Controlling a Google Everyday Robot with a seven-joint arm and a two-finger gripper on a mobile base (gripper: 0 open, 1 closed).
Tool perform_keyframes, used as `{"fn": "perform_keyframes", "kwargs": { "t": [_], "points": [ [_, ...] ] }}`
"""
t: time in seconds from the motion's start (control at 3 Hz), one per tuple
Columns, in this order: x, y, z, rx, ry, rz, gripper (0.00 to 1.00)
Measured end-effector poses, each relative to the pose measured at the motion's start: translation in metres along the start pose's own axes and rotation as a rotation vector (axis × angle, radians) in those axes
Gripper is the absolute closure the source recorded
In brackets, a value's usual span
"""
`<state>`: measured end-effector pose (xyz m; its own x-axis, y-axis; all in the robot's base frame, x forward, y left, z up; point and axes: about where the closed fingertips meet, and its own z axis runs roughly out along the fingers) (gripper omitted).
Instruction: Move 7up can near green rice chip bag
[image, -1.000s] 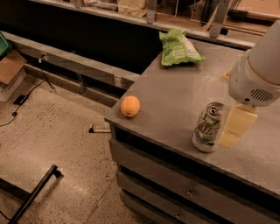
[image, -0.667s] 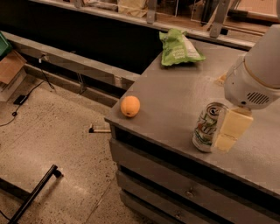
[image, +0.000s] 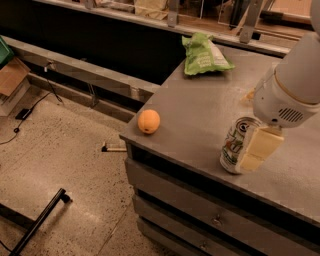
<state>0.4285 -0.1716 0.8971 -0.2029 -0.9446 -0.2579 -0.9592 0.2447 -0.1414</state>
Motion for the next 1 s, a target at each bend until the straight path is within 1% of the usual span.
{"fn": "perform_keyframes", "kwargs": {
  "t": [0.33,1.0],
  "points": [
    [-0.0009,0.0007,-0.0023,0.006,0.0,-0.002,0.48],
    [-0.002,0.0016,-0.0051,0.014,0.0,-0.004,0.95]
  ]
}}
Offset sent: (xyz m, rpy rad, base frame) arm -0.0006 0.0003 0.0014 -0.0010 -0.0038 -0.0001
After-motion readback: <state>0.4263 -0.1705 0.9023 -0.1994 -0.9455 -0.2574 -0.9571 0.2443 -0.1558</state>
